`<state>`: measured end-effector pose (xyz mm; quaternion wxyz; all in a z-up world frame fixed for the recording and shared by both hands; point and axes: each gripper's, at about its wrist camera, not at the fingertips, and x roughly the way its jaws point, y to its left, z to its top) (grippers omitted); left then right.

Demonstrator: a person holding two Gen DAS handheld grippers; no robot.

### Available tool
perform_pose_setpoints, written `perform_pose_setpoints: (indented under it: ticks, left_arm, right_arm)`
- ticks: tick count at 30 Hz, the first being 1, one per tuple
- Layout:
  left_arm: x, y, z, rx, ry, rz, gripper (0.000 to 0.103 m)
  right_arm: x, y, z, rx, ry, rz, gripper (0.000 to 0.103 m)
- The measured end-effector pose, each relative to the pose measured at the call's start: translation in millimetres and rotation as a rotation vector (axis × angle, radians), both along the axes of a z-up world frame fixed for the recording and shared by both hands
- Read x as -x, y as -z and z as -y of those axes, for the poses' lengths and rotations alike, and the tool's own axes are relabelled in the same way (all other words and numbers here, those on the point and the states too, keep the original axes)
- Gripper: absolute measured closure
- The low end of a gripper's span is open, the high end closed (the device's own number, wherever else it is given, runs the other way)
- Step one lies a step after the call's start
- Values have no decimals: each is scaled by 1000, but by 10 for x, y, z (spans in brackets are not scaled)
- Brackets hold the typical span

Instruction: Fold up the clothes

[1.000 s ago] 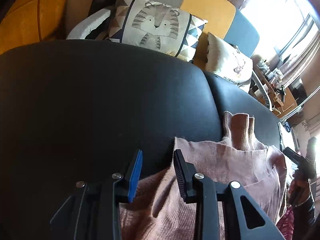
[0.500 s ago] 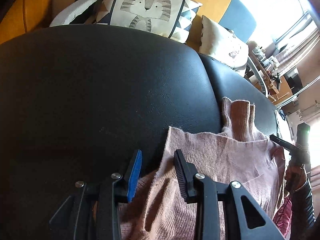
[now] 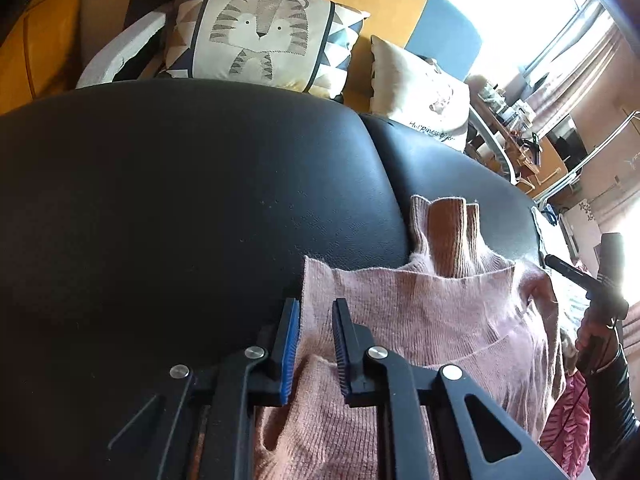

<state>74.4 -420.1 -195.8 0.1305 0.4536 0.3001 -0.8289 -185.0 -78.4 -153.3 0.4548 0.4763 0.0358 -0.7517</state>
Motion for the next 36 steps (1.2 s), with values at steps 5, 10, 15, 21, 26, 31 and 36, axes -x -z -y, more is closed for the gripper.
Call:
perform_pose_setpoints:
  ticks: [5,10,15,21,26,31,36]
  left_arm:
    - [36,88,28,-12,-6,44,84]
    - [78,219,145,-51,-54,78,78]
    - [101,228,186,-71,-59,64,77]
    - [46,246,204,-77,-43,56,73]
    - [114,221,120,-125,55,34,83]
    - [140,131,-86,-53,133,22,96]
    - [-41,-53,-49,-22,84,-28,98]
  right_arm:
    - [13,60,-69,0,19,17,89]
    - [132,123,-176,8,79,31,70]
    - [247,176,-286,-6,135,33,36]
    - [362,366,-139,-40,58,122,48]
    - [320,357,27,-46,0,121,95]
    - [169,164,-39,-30,-1,54,99]
    - [96,-90,-203,14,13,-3,99]
